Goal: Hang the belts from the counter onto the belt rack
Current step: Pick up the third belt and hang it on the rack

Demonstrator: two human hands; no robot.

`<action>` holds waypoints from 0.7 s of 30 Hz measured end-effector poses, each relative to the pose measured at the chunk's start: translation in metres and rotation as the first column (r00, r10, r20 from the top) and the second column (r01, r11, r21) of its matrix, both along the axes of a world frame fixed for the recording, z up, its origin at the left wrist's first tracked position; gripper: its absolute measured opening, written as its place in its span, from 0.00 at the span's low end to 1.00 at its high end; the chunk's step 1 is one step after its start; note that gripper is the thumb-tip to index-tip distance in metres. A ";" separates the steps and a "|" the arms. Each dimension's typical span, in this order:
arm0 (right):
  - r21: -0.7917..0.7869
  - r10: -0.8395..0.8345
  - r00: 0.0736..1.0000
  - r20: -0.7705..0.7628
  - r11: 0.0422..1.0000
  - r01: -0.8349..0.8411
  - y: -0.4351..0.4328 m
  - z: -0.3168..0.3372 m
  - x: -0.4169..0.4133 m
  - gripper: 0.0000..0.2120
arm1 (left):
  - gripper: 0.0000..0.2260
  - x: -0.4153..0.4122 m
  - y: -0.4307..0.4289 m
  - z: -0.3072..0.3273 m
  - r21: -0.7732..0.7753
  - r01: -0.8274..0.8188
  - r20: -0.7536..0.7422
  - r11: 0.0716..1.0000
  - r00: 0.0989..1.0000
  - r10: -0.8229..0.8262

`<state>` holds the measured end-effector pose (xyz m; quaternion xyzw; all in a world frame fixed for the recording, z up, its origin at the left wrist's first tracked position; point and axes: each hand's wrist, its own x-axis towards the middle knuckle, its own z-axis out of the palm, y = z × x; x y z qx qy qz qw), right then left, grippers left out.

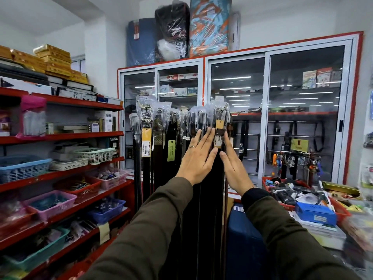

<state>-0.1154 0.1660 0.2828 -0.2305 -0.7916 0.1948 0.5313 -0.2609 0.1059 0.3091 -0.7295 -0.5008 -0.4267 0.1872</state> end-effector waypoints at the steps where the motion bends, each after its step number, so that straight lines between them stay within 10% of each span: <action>1: 0.010 -0.011 1.000 -0.014 1.000 0.011 -0.001 -0.001 -0.001 0.28 | 0.26 0.001 -0.001 0.000 -0.003 0.007 0.010 1.000 1.000 -0.007; 12: 0.358 -0.272 0.934 -0.232 0.869 0.342 -0.035 0.003 -0.046 0.28 | 0.26 -0.064 -0.042 -0.013 0.286 -0.181 0.069 0.941 0.983 0.168; 21: 0.456 -0.103 0.979 0.175 0.890 0.012 -0.076 0.019 -0.143 0.28 | 0.29 -0.152 -0.080 -0.018 0.137 -0.163 0.301 0.977 0.947 0.116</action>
